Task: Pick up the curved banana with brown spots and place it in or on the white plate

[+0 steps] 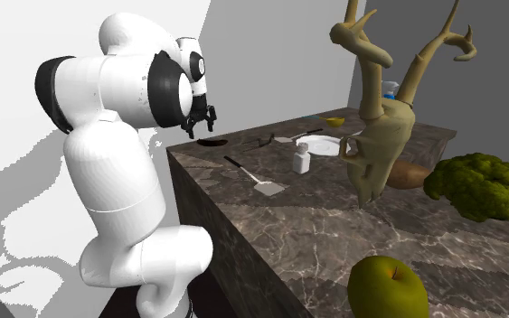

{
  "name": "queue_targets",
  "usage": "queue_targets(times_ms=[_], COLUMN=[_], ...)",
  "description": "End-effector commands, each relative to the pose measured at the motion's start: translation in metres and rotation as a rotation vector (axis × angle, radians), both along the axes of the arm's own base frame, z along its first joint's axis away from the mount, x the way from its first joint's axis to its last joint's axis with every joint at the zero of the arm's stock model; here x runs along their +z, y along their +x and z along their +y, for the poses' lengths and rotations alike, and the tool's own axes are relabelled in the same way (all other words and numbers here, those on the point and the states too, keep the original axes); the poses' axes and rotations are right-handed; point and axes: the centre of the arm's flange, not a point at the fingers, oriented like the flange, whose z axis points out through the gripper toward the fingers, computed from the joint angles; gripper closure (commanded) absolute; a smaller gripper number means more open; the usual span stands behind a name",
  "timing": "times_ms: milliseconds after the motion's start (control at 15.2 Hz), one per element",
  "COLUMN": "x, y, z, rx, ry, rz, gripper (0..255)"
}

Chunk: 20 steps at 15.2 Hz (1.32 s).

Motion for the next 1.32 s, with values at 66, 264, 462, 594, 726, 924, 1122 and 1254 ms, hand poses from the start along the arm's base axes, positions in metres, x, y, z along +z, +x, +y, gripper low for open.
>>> queue_targets(times_ms=[66, 264, 462, 594, 726, 924, 1122, 1254], x=[-0.015, -0.023, -0.023, -0.023, -0.023, -0.023, -0.023, -0.023], y=[0.000, 0.001, 0.001, 0.001, 0.001, 0.001, 0.001, 0.001], z=[-0.001, -0.001, -0.001, -0.001, -0.001, -0.001, -0.001, -0.001], rx=[0.003, 0.003, 0.003, 0.003, 0.003, 0.003, 0.003, 0.003], ry=[0.000, 0.000, 0.000, 0.000, 0.000, 0.000, 0.000, 0.000], rz=[0.000, 0.000, 0.000, 0.000, 0.000, 0.000, 0.000, 0.000], gripper=[0, 0, 0, 0, 255, 255, 255, 255])
